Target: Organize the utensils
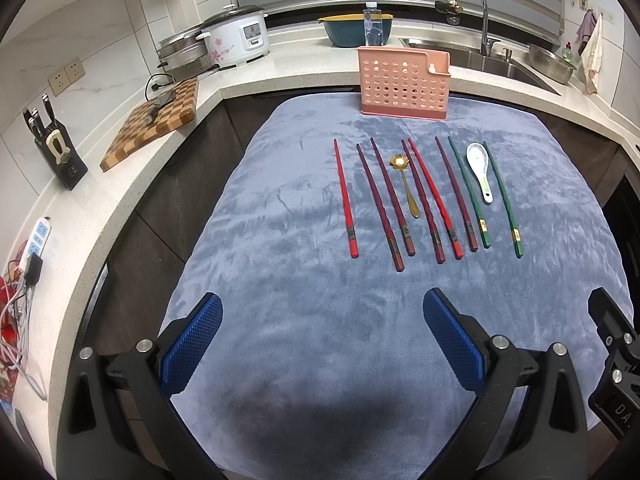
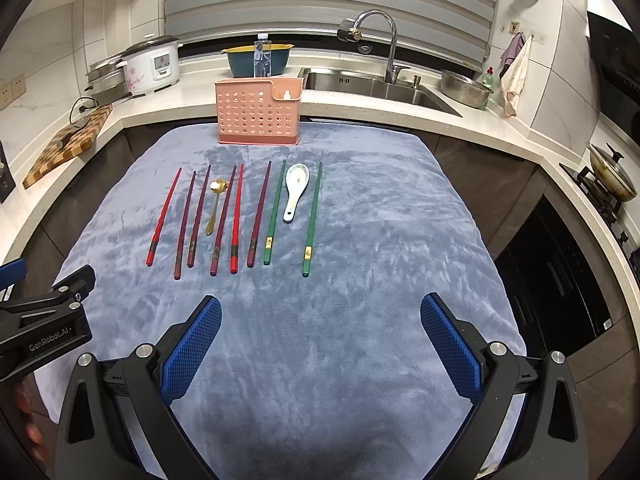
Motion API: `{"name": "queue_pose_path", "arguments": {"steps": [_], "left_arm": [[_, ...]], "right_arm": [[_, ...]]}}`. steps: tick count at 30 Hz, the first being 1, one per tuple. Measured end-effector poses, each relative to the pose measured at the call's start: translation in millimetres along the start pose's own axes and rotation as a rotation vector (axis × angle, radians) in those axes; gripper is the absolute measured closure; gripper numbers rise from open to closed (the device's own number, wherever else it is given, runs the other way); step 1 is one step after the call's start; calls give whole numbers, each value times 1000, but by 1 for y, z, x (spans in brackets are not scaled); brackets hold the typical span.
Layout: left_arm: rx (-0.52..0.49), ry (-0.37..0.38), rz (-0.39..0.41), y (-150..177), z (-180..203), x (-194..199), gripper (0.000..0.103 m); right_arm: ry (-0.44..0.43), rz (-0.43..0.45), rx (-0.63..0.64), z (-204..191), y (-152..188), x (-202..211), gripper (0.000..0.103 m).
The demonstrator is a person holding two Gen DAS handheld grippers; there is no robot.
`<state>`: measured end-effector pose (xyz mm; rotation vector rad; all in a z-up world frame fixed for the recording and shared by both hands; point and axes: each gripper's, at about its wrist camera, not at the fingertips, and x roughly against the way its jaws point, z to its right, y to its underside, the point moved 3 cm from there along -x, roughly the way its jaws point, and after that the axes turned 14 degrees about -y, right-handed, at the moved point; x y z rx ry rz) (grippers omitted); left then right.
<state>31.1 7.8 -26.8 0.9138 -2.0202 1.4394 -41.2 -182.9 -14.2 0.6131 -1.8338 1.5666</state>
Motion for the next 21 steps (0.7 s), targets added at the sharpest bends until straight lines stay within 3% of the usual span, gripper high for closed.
{"name": "queue_pose_path", "arguments": {"steps": [21], "left_arm": [[1,3,-2,2,1,-3,7]], "right_arm": [[-2,-1,-2,0,0,0,7]]}}
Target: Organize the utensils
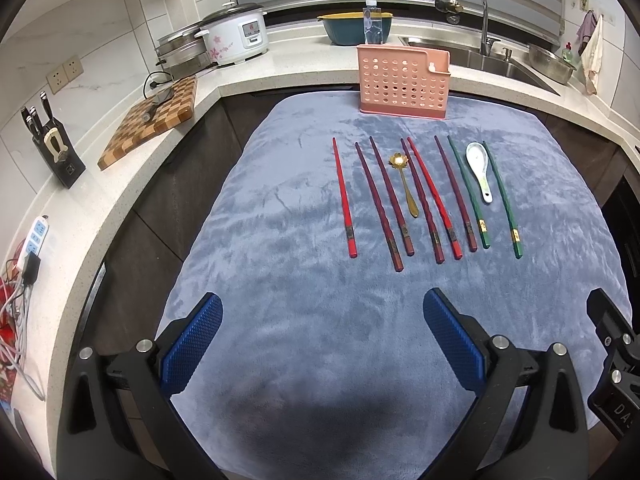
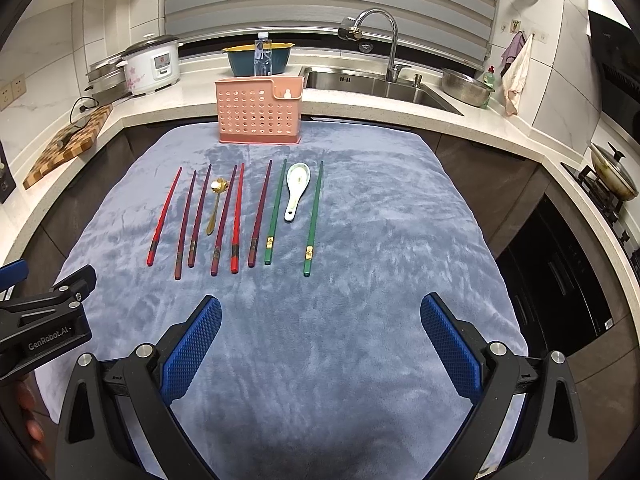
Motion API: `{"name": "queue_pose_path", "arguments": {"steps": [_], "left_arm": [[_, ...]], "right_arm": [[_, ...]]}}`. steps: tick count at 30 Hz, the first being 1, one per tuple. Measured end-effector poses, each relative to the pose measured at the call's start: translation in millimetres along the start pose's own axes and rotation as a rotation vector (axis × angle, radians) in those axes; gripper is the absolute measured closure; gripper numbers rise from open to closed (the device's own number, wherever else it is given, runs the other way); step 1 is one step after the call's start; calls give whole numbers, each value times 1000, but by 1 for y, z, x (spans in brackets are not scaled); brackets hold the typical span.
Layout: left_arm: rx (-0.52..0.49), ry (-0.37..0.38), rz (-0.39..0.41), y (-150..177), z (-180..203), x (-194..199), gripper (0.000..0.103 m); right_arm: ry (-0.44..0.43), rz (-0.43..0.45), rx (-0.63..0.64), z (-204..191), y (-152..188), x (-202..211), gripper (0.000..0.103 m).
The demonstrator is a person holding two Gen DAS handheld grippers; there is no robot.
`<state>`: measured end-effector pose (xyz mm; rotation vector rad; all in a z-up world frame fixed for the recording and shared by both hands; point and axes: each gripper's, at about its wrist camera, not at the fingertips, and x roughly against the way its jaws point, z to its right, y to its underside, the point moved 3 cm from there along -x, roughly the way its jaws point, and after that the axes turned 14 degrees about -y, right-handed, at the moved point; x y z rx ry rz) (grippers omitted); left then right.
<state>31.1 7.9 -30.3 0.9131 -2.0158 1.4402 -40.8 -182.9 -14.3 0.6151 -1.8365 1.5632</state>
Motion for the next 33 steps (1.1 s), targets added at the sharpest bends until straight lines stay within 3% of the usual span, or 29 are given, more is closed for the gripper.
{"name": "queue_pose_path", "arguments": {"steps": [9,23,29,33], "left_arm": [[19,14,0,-2,1,-4,7],[109,64,-120,-19,-3,-94,8],[112,98,-138,-28,15,-122,11],[107,129,-165,-32,29,-140,19]], "right_arm": [[-13,-22,-8,3,-2,-10,7],[-46,-44,-72,42,-19,-72,8],[-77,-88,-90,47,-31,-118,34],[-99,-118,-97,47,-35,-144,48]]}}
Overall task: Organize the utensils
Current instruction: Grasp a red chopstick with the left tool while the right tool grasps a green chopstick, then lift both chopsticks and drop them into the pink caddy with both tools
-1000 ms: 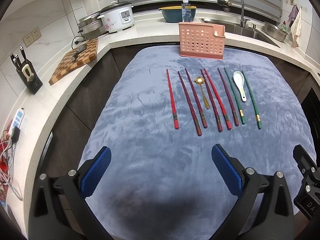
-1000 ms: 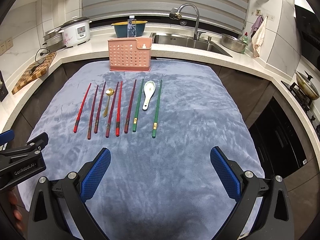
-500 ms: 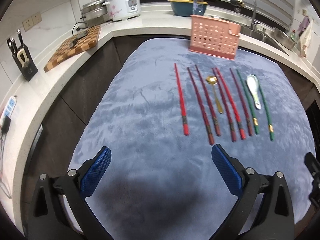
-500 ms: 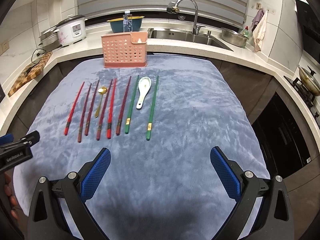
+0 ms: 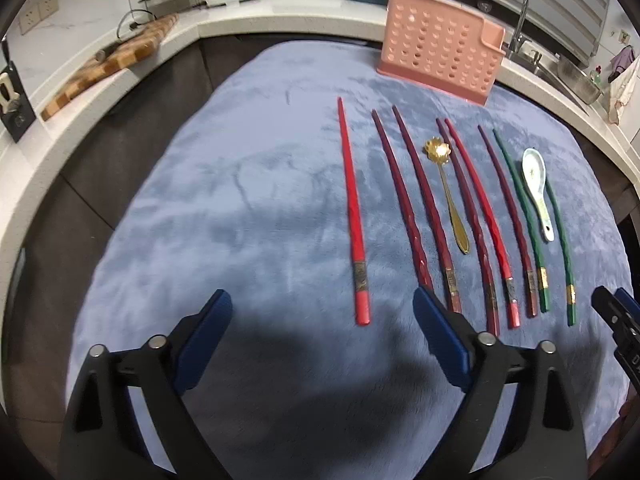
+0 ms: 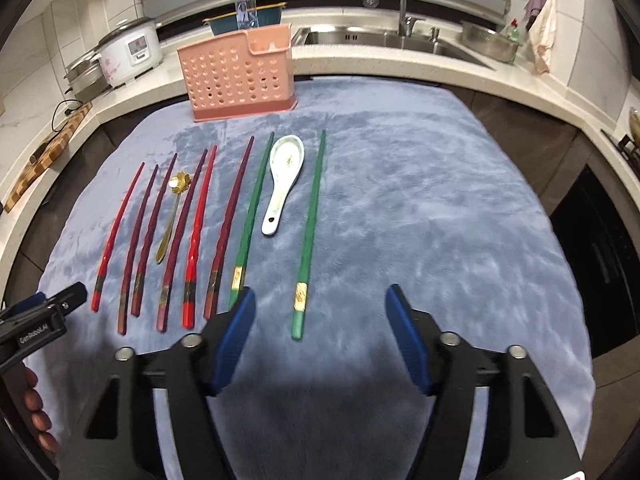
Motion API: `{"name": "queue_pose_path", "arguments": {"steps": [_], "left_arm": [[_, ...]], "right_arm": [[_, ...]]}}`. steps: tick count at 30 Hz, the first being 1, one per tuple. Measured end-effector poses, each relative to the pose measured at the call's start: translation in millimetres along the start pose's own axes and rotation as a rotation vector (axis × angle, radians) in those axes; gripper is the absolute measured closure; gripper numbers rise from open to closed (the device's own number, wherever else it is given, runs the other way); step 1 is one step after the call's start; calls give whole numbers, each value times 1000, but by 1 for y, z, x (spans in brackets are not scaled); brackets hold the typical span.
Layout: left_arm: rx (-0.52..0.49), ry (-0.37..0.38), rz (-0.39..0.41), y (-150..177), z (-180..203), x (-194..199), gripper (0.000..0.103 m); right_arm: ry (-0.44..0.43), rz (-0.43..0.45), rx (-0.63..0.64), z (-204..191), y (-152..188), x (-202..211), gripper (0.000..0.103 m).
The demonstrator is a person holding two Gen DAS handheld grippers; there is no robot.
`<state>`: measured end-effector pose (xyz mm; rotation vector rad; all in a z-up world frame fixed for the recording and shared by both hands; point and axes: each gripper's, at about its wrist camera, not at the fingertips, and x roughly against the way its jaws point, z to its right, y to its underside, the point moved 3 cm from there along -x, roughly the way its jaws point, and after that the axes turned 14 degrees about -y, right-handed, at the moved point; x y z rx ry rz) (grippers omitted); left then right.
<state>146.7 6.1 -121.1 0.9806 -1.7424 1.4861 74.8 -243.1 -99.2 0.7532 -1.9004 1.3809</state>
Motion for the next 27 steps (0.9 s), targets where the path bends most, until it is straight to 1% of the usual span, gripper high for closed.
{"name": "queue_pose_path", "arguments": {"steps": [1,2,4,6,8,10,11,13,14,15,16,20,24,27], "left_arm": [[-7,0,-3,-1,4,-5,22],[-14,1,-6,-1,6,-8,25],[-23,16,-25,0,10,-18,38],[-26,18,-36,1,12,-23,41],[-28,15,-20,2,13,-22,45],[-31,25,-10,4,12,-20,60],[-30,31,-6,5,12,-19,65],[-29,46,0,7,11,-17,84],[-30,60,0,8,10,-16,88],[-31,64,-1,8,10,-15,93],[-28,76,-5,9,8,-13,95],[-20,92,-1,14,3,-2,95],[-17,97,16,18,-6,16,95],[-13,102,54,18,-15,40,96]], "right_arm": [[-2,-7,-1,1,-1,-5,49],[-4,-17,-5,3,0,-11,54],[-11,-39,-14,6,1,-22,59],[-18,-58,-18,8,4,-30,69],[-21,-72,-16,9,7,-36,76],[-25,-67,-14,8,11,-37,78],[-29,-63,-12,9,12,-36,80],[-43,-63,-13,9,15,-34,89],[-49,-63,-16,9,15,-33,96],[-50,-63,-18,9,16,-31,96],[-53,-63,-20,10,16,-29,96],[-58,-48,-14,10,21,-13,96],[-62,-1,-4,8,20,21,96],[-56,46,9,6,16,51,96]]}}
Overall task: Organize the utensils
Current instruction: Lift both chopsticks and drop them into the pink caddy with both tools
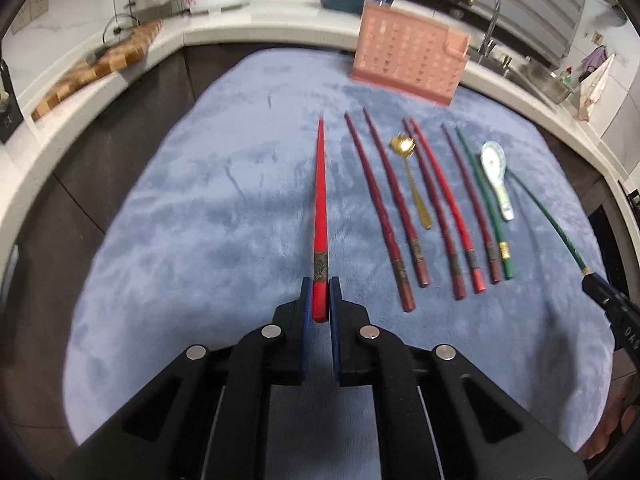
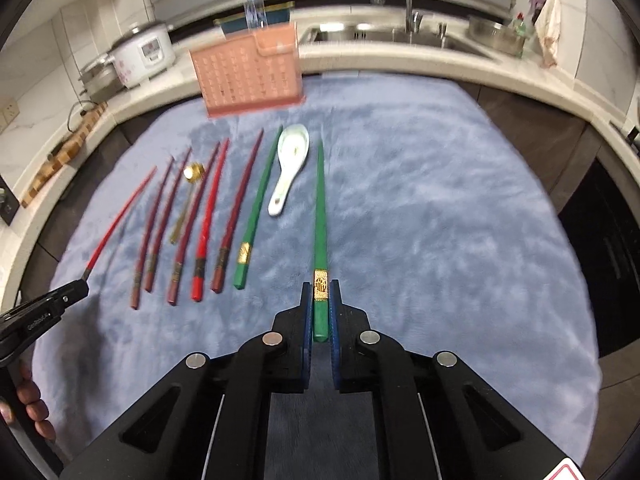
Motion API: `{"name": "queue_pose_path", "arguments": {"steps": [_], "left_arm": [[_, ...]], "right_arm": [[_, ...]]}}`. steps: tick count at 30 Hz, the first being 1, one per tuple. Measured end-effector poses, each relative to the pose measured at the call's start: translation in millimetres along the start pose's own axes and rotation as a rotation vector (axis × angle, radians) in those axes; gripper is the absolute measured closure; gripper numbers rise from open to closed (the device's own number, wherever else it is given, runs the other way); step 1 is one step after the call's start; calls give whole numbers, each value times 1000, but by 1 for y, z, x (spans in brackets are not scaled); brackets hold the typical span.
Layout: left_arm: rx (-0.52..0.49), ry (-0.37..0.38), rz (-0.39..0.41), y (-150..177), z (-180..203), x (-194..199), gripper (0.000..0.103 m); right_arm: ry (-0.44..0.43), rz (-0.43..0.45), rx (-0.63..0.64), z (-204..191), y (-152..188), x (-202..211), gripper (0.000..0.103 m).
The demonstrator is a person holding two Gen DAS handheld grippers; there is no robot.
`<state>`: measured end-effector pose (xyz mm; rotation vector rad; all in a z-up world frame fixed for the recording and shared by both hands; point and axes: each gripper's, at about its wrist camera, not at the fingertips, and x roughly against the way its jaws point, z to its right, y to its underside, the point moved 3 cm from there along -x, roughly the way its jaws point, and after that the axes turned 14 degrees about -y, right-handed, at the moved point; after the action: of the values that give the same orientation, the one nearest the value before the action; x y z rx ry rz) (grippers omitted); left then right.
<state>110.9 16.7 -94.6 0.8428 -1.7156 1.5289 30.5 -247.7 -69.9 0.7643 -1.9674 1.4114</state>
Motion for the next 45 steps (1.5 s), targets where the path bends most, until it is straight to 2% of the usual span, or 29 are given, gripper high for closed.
{"name": "queue_pose_path", "arguments": {"steps": [6,10,13,23,27,32,38,43,45], "left_arm": [[21,7,100,-20,-14,52,96],[39,6,189,-52,-21,84,96],[56,13,250,-80,-25,103,96],[75,77,364,-163,-24,137,96],[73,99,424,-201,-17,151,96],[96,115,534,-266,-2,166,96],[113,109,614,-341,22,155,96],[120,110,669,-386,36,137,96],[123,111,667,-395,41,125,96]], "right_arm": [[-4,100,0,-4,-27,54,96],[2,185,21,-9,-59,86,96],[-12,235,30,-11,-82,100,96],[-80,359,58,-26,-162,119,96],[-129,412,49,-29,-199,118,96],[-166,465,62,-36,-254,103,96],[-165,510,111,-49,-319,74,96],[-166,524,117,-49,-360,41,96],[-177,515,112,-46,-371,24,96]]}}
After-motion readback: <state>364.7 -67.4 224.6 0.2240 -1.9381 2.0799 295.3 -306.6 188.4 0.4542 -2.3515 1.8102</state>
